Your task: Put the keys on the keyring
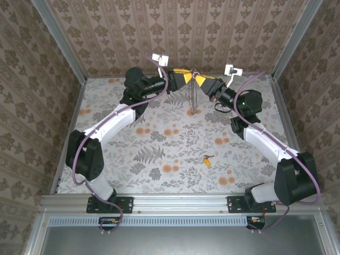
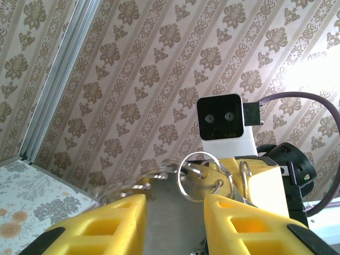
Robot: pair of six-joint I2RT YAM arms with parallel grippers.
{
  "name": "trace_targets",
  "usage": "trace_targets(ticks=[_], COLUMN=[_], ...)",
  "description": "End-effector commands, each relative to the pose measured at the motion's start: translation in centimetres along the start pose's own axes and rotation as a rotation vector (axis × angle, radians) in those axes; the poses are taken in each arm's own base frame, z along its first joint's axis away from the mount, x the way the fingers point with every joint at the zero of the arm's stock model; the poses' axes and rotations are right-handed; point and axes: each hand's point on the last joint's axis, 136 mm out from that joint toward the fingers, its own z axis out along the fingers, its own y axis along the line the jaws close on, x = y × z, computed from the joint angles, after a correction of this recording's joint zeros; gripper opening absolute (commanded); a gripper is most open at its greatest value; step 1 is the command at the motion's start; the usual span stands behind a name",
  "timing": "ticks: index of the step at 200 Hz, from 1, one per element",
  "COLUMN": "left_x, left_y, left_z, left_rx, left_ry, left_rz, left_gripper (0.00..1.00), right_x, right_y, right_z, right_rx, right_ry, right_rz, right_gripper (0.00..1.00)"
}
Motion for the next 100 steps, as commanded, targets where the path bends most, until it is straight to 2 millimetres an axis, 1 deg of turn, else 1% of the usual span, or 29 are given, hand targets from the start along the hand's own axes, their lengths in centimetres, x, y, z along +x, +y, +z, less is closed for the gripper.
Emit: trace_targets(ticks=[1, 36, 50, 77, 100], left_x=[-1.9, -1.9, -1.7, -1.6, -1.6], left_y=[-1.9, -2.0, -2.1, -2.6, -2.8], left_z=[0.5, 0.1, -0.1, -0.5, -0.9], left_rx=[0.055, 0.036, 0.025, 0.019, 0.000], left_ry=[-0.043, -0.050, -0.047, -0.041, -0.045], left_rz=[0.048, 0.055, 0.060, 0.070, 0.086], left_gripper=[0.34, 0.35, 0.34, 0.33, 0.34], right_x=[-1.4, -1.2, -1.1, -1.0, -1.0], right_y=[1.4, 1.1, 0.6, 0.3, 0.1], right_z=[0.3, 0.3, 0.3, 0.2, 0.1], right_rx=[-0.043, -0.031, -0.016, 0.000, 0.009], right_ry=[-0.051, -0.049, -0.047, -0.049, -0.053], right_rz=[-0.038, -0.036, -0.034, -0.034, -0.032], right_gripper=[0.00, 0.00, 0.00, 0.00, 0.00])
